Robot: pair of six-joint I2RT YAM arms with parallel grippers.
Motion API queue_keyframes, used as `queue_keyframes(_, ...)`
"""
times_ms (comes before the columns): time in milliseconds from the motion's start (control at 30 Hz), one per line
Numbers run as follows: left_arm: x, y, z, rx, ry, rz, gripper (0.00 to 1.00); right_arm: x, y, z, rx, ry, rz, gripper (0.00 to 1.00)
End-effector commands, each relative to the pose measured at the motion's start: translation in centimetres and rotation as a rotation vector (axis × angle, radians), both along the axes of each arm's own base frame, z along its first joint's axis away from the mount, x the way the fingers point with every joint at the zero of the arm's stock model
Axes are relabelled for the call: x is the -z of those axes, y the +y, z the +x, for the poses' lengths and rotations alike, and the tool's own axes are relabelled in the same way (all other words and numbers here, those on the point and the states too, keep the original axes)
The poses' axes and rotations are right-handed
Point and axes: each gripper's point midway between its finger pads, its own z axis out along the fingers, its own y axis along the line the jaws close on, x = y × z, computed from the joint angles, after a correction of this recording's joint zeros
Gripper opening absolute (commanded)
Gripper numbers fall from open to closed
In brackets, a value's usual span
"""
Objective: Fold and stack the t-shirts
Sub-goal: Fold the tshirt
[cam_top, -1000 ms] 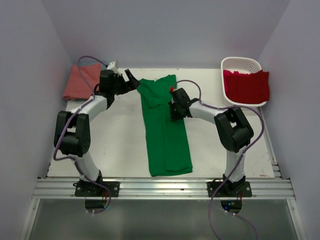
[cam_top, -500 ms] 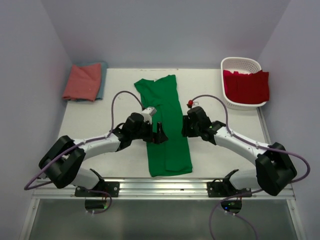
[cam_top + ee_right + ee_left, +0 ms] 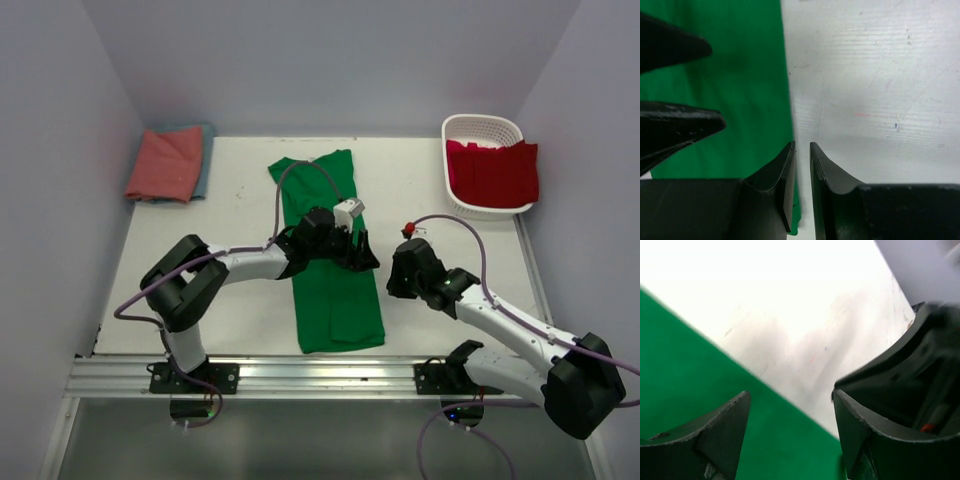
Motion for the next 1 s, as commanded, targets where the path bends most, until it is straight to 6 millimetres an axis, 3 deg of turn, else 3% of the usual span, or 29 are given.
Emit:
queue_keyframes(0, -3.1, -3.0, 1.8, 0.062, -0.114, -0.057, 0.71, 1.8, 0.2, -1.4, 0.004, 0.074, 0.023, 0.22)
queue_keyframes(133, -1.5, -3.0, 2.4, 0.058, -0.083, 0.026, 0.70, 3.0, -0.1, -2.6, 0.004, 0.110, 0.035, 0.23)
queue_keyframes(167, -0.4, -2.9, 2.4, 0.061, -0.051, 0.070, 0.69, 2.9, 0.1, -2.7, 0.002, 0.109, 0.050, 0.23)
queue_keyframes(333, 2.7, -1.8, 0.2, 0.094, 0.048, 0.177, 0.47, 2.8, 0.1, -3.5, 0.001, 0.125, 0.062, 0.24)
queue_keyframes(367, 3.1, -1.6, -0.8, 0.106, 0.054, 0.194, 0.45, 2.8, 0.0, -3.5, 0.002, 0.121, 0.061, 0.24)
queue_keyframes(467, 3.7, -1.1, -2.8, 0.133, 0.082, 0.222, 0.21, 2.6, -0.4, -3.6, 0.011, 0.113, 0.052, 0.24)
queue_keyframes(600, 4.6, -0.4, -5.1, 0.170, 0.131, 0.254, 0.05, 2.6, -0.4, -3.6, 0.011, 0.114, 0.050, 0.23)
queue_keyframes(733, 6.1, -0.3, -6.6, 0.196, 0.165, 0.283, 0.04, 3.4, 0.1, -3.6, -0.009, 0.134, 0.053, 0.23)
queue_keyframes(967, 10.6, 1.4, -6.5, 0.135, 0.219, 0.372, 0.00, 3.8, 2.2, -4.4, -0.075, 0.172, 0.158, 0.29)
